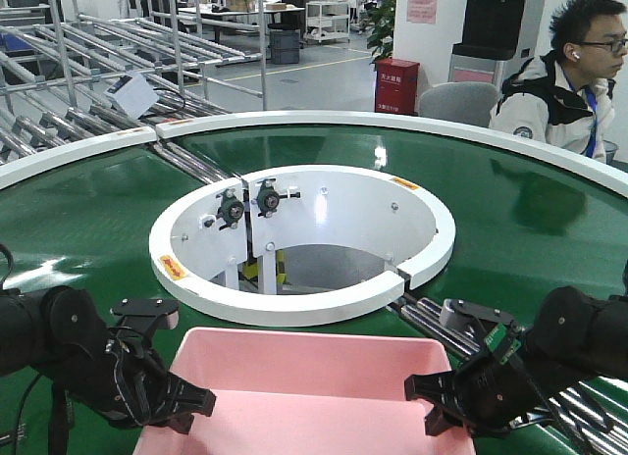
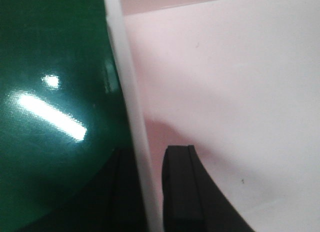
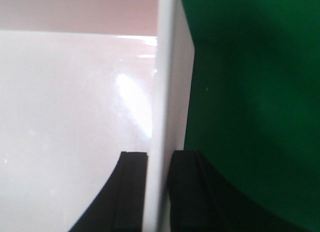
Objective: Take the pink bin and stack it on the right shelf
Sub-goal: 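Close both grippers on the tray walls and lift the tray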
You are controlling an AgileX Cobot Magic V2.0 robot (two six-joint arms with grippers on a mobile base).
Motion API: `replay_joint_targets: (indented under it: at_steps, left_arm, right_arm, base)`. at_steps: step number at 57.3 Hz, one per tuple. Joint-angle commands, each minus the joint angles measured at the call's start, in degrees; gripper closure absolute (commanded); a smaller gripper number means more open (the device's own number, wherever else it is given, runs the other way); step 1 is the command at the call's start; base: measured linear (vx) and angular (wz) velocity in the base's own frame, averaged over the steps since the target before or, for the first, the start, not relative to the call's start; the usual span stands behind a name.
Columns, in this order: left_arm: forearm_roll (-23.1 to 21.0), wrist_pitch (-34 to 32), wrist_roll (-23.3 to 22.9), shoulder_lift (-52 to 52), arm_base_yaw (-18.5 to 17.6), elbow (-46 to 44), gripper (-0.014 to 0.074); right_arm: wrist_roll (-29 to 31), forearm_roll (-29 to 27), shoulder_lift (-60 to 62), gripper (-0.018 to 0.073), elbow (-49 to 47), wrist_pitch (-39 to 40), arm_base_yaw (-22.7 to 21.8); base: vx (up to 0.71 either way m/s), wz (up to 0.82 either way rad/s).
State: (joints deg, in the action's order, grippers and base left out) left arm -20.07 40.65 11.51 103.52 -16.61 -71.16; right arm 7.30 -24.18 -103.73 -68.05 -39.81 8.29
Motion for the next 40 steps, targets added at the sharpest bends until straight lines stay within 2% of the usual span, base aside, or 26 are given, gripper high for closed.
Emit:
replay_joint_targets:
  at_steps: [1, 23, 40]
  left_arm:
    - [-1.27, 1.28, 0.96, -5.29, -0.05, -1.65, 0.0605]
    - [-1.04, -0.38, -0.17, -22.72, -0.05, -1.65, 0.0601]
    - [-0.74, 0.87, -0.12, -29.18, -0.05, -1.65, 0.0598]
  right_arm:
    - [0.45, -1.65, 5.71, 0.0571, -1.64, 0.26, -0.42]
    - [0.16, -1.4, 25.71, 0.0568, -1.64, 5.58, -0.42]
    - [0.43, -1.37, 28.98, 0.0568, -1.64, 3.67, -0.37]
  base:
    - [0.0, 0.0]
    - [0.0, 0.0]
    - [0.0, 0.0]
